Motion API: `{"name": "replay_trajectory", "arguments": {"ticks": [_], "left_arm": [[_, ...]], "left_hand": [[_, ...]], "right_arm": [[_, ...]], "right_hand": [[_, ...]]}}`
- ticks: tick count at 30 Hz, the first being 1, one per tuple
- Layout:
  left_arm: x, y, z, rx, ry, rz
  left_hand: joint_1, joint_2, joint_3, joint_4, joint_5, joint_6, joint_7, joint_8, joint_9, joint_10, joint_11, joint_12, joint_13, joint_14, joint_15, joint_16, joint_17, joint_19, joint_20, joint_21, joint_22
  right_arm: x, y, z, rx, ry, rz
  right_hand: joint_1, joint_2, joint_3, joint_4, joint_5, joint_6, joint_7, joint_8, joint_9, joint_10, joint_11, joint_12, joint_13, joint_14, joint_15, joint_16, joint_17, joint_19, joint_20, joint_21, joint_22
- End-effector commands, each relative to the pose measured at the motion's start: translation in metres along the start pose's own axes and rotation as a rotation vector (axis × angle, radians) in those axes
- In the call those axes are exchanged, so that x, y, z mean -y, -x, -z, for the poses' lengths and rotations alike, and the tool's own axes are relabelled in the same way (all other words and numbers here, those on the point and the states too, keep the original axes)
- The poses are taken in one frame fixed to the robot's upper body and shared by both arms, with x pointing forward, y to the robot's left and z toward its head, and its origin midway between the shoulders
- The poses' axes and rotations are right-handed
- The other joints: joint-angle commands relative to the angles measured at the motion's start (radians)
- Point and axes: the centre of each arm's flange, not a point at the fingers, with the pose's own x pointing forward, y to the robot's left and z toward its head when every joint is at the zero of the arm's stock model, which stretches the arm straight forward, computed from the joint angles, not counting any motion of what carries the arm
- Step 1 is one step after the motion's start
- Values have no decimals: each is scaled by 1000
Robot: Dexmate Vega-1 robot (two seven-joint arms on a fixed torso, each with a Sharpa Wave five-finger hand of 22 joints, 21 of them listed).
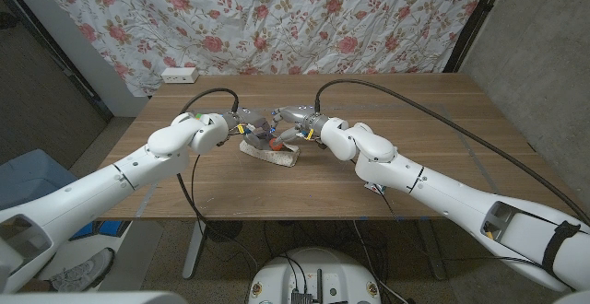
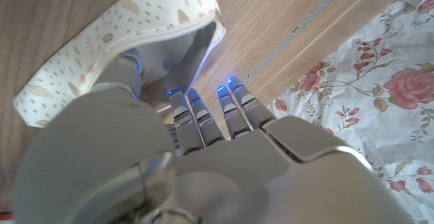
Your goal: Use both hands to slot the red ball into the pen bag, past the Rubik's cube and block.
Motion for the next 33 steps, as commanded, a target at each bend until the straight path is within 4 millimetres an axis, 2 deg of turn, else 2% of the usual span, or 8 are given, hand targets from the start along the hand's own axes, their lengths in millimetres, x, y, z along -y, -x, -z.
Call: {"name": "replay_trajectory", "arguments": {"ticks": [1,3,8,19,25,28,33], "left_arm": [[-1,-2,-1,6,-3,4],[-1,-2,-1,6,-4,3],[-1,-3,0,5,-5,3],[-3,-3,1,5,-7,3],[-4,-4,1,6,-10,6],[-5,-4,1,8,-10,5],[-8,-3,2,5,-16,-2]], "left_hand": [[0,7,-2,4,5,3,3,3,0,-1,8,7,3,-1,-117,4,5,-3,1,-1,2],[-1,8,-3,4,5,4,2,4,0,0,7,8,3,0,-119,4,5,-3,0,-1,2],[-3,9,-4,3,4,2,3,3,0,-2,6,7,3,-1,-118,3,5,-3,0,-1,2],[-6,12,-6,3,4,2,3,3,0,-2,8,7,3,-1,-116,3,4,-3,1,-1,2],[-8,14,-7,2,4,1,5,3,0,-3,8,7,3,-2,-116,3,4,-3,1,0,2],[-9,14,-7,2,4,3,4,4,0,-1,7,8,3,-2,-117,3,4,-3,0,0,2],[-10,16,-8,2,4,10,5,7,0,0,8,8,3,0,-118,3,4,-1,0,1,2]], "right_arm": [[1,1,4,-6,-4,-20],[1,1,4,-5,-5,-20],[2,2,6,-7,-7,-24],[3,7,11,-9,-8,-30],[6,8,13,-4,-10,-35],[7,9,15,-2,-17,-44],[8,7,18,-11,-17,-44]], "right_hand": [[-14,3,-9,4,11,-24,7,-11,0,-13,8,-4,2,-8,6,-5,5,-10,1,-3,6],[-19,1,-12,5,13,-33,5,-16,-1,-16,12,-4,2,-12,8,-7,5,-13,2,-3,6],[-38,-6,-21,11,18,-74,18,-37,-3,-30,22,-4,3,-21,14,-12,7,-19,5,-3,6],[-128,-38,-65,36,50,-160,31,-89,-9,-79,41,-5,4,-49,40,-26,10,-39,16,-3,6],[-155,-44,-79,44,63,-176,40,-100,-9,-96,50,-5,4,-64,47,-33,11,-48,21,-4,6],[-179,-46,-92,50,78,-196,51,-114,-10,-123,60,-8,5,-85,58,-42,12,-67,27,-8,6],[-190,-45,-98,52,87,-209,60,-124,-9,-139,63,-8,5,-93,65,-46,13,-76,30,-8,6]]}}
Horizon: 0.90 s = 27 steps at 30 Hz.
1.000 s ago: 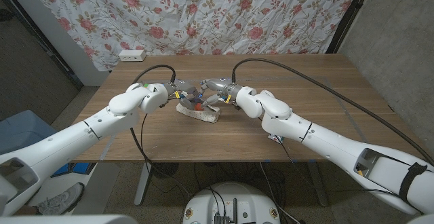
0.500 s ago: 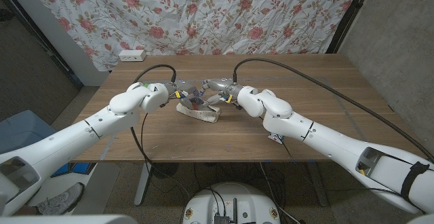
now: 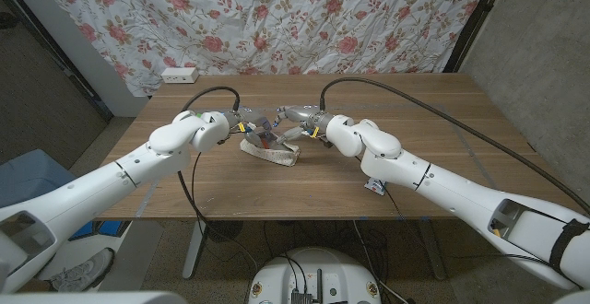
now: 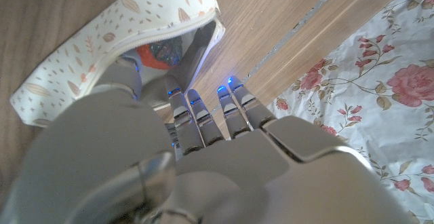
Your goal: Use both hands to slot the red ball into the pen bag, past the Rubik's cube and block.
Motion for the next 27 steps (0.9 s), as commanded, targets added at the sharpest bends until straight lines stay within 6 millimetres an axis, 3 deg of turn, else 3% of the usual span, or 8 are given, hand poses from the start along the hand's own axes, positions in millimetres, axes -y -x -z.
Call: {"name": "replay_trajectory", "arguments": {"ticks": [1,27], "left_arm": [[-5,1,2,-3,-1,-9],[-18,13,3,-39,-1,-36]], "left_hand": [[-2,8,-4,-2,4,10,5,7,0,5,2,8,3,0,-117,3,4,-1,0,1,2],[0,16,-5,-8,4,29,6,11,0,17,-4,10,3,10,-122,4,4,4,-2,2,2]], "right_arm": [[4,-1,6,-5,-6,-6],[7,-5,16,-11,-26,7]], "right_hand": [[-11,4,-6,-1,9,-4,6,-4,0,-8,4,1,5,-9,8,-1,4,-6,2,0,4],[-15,21,-5,-1,26,-3,11,-11,0,-7,6,9,5,-9,8,-1,4,-10,5,3,3]]}}
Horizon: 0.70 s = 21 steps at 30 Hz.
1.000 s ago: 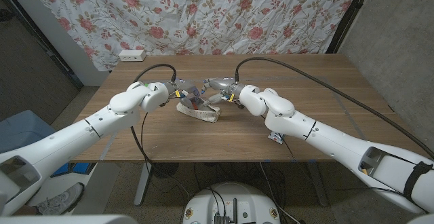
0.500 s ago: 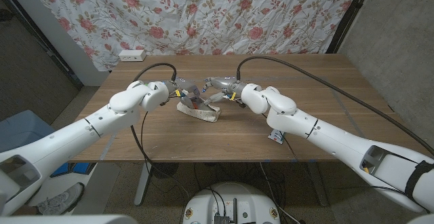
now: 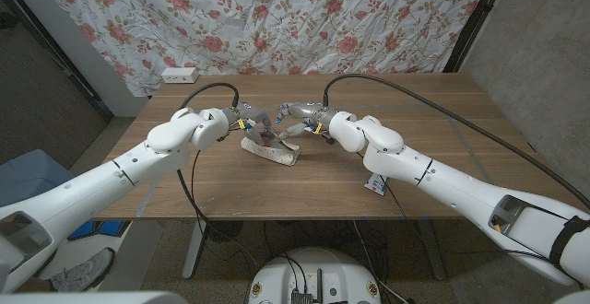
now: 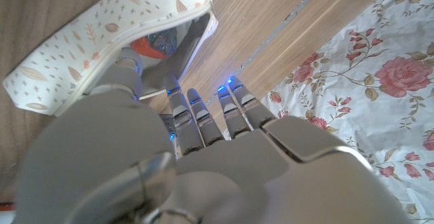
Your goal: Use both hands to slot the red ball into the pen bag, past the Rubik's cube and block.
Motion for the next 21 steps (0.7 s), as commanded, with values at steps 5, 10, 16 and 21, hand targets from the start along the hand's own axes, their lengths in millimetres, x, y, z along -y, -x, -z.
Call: {"name": "replay_trajectory", "arguments": {"ticks": [5,10,16,21], "left_arm": [[-11,10,5,-43,-4,-18],[-13,16,8,-50,0,-23],[-15,24,13,-57,6,-31],[-16,29,17,-75,11,-44]], "left_hand": [[6,12,0,-3,4,9,0,8,0,15,-5,5,3,13,-124,5,4,7,-2,3,2],[6,13,0,-4,4,12,-1,9,0,17,-6,5,3,16,-126,6,4,10,-3,4,2],[8,15,1,-4,4,15,-1,9,0,18,-6,5,3,18,-126,6,3,11,-3,5,2],[8,16,1,-5,4,16,1,9,0,20,-6,5,3,20,-128,6,3,13,-4,5,2]], "right_arm": [[2,-2,11,-16,-7,8],[2,-1,15,-14,-14,6],[3,3,19,-5,-4,24],[3,8,24,-7,2,45]], "right_hand": [[-4,12,-6,-1,10,3,4,-2,0,-4,4,6,5,-4,2,0,5,-6,2,4,3],[-5,14,-6,-2,13,2,4,-4,0,-3,5,8,5,-3,3,1,5,-1,6,7,3],[-7,17,-7,-2,15,3,2,-6,0,6,4,12,5,0,4,2,5,4,12,9,3],[-11,22,-7,0,17,-4,3,-11,0,12,1,15,4,0,3,3,5,5,11,9,3]]}}
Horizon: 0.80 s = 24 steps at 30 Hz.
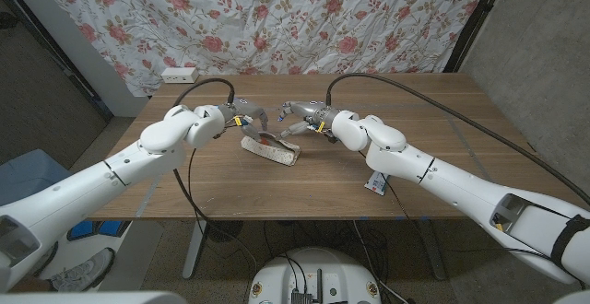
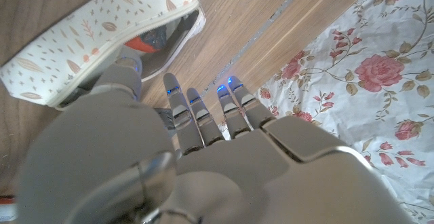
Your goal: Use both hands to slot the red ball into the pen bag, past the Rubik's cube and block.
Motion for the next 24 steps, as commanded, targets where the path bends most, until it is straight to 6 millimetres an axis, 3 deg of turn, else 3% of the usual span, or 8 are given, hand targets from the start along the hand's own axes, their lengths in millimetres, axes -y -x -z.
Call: {"name": "replay_trajectory", "arguments": {"ticks": [1,19,24], "left_arm": [[-5,12,9,-27,9,-25],[0,20,30,-86,200,-102],[3,18,33,-96,249,-115]], "left_hand": [[3,12,1,-5,4,8,1,4,0,10,5,5,3,12,-128,5,4,9,0,5,2],[-18,31,-4,5,2,-19,-8,-8,0,0,7,0,4,4,-116,2,5,8,3,4,3],[-27,37,-7,5,1,-67,0,-23,0,-7,12,-1,4,-1,-110,1,5,6,8,3,3]], "right_arm": [[0,9,11,2,7,38],[3,32,40,49,-99,125],[2,38,48,49,-136,147]], "right_hand": [[-1,14,-3,5,10,-5,4,-9,0,14,1,9,5,1,3,3,6,1,9,5,3],[-47,40,-13,24,6,-74,15,-52,-2,61,-3,24,4,16,-12,11,9,7,1,7,3],[-54,44,-15,26,4,-93,15,-64,-3,66,-2,25,3,15,-14,10,8,8,-1,7,3]]}}
